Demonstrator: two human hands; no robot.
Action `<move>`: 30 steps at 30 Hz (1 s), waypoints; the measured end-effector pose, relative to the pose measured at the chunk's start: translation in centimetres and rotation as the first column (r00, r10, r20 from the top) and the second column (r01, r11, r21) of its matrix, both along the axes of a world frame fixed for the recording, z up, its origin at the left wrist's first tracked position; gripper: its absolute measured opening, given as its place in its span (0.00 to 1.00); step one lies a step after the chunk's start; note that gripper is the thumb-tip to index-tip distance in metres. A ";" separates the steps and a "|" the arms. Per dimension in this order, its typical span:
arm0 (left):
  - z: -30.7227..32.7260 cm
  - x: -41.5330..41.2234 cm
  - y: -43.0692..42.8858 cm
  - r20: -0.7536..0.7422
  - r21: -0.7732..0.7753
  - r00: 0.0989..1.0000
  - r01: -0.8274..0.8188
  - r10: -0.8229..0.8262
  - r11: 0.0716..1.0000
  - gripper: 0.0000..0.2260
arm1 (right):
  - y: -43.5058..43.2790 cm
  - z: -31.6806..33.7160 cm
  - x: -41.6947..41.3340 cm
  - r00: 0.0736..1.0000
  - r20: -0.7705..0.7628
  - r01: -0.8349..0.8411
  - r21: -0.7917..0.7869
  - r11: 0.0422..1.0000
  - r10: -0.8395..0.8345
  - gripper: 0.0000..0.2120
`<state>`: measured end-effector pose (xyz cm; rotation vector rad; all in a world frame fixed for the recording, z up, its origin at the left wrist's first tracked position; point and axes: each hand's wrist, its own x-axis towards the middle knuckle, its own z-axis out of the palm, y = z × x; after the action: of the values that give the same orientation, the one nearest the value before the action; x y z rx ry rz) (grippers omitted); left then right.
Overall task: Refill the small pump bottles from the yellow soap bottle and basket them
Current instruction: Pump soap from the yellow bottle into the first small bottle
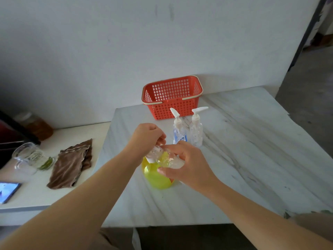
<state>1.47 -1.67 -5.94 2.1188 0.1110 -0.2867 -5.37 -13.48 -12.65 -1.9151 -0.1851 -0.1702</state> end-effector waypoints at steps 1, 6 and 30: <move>0.0 0.0 0.0 -0.005 -0.008 1.000 -0.006 0.006 1.000 0.08 | 0.0 0.0 0.0 1.000 -0.001 -0.002 -0.003 1.000 0.002 0.26; -0.5 -0.1 -0.1 -0.017 -0.023 1.000 -0.006 0.006 1.000 0.10 | -0.2 -0.3 0.0 1.000 -0.020 -0.001 -0.011 1.000 0.001 0.26; -0.7 -0.1 -0.1 -0.016 0.010 1.000 0.014 -0.014 1.000 0.12 | 0.1 -0.6 -0.1 0.999 -0.030 -0.038 0.059 0.998 0.040 0.20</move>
<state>1.41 -1.74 -6.61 2.1287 0.1066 -0.3117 -5.42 -13.42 -13.30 -1.8533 -0.1950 -0.1184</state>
